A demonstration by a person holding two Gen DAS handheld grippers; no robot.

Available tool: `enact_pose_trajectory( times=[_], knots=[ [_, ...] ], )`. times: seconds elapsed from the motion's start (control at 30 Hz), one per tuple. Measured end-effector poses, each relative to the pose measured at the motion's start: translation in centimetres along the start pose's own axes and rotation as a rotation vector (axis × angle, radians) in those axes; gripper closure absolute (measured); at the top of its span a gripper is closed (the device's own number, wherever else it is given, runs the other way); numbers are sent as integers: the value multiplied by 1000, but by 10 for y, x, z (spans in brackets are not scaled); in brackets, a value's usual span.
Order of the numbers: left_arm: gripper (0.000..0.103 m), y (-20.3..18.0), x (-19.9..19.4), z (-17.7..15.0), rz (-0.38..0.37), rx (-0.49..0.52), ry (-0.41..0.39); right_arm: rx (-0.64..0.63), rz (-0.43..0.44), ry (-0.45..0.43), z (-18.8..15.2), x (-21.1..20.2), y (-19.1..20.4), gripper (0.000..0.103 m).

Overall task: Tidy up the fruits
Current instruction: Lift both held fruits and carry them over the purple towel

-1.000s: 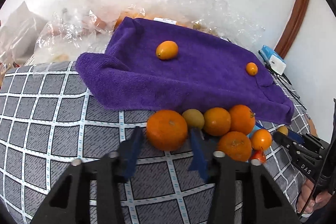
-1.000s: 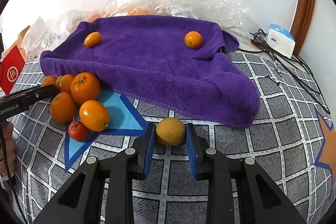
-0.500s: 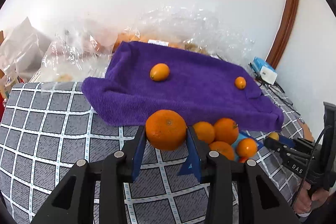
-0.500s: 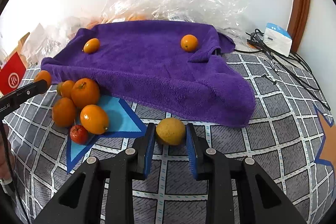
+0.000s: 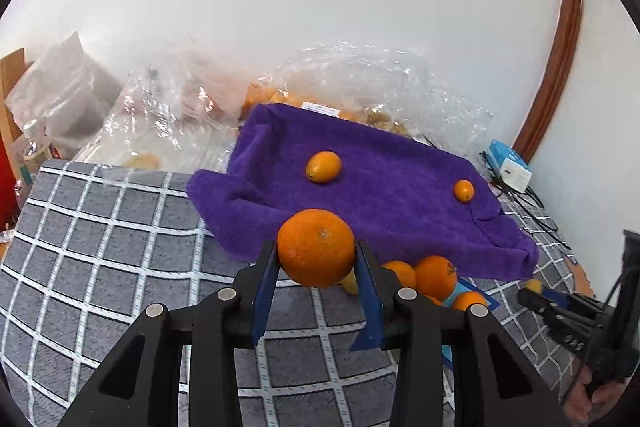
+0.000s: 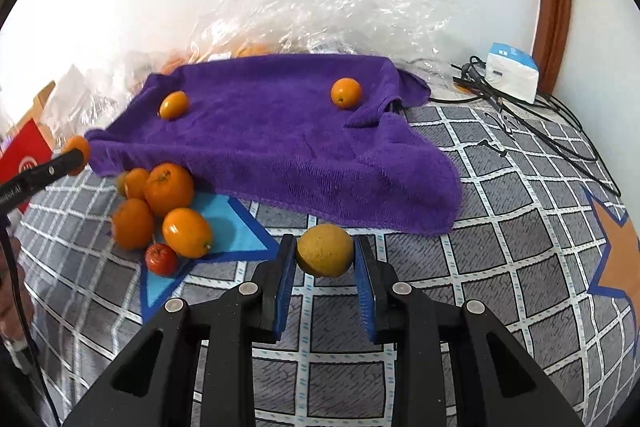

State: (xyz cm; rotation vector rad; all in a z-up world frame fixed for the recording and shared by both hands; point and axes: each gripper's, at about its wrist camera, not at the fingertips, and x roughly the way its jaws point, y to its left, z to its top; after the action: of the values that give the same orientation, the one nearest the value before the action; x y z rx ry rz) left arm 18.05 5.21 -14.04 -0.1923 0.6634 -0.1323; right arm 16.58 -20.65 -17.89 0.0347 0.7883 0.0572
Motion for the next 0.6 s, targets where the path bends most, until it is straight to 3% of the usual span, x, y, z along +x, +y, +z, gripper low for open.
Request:
enact_pose_trajectory(
  times=[0.23,0.43,0.6],
  knots=[
    [67,6,-17,21,14,-18,-7,-9,-14,-51,30,-20,7,74],
    [67,-8,-36,64,-15,-4,-49,12,-23,-88,64,-32,6,74],
    [66,-24,-29,97,11,27,-49,38,-42,-117,97,-38,-1,74]
  ],
)
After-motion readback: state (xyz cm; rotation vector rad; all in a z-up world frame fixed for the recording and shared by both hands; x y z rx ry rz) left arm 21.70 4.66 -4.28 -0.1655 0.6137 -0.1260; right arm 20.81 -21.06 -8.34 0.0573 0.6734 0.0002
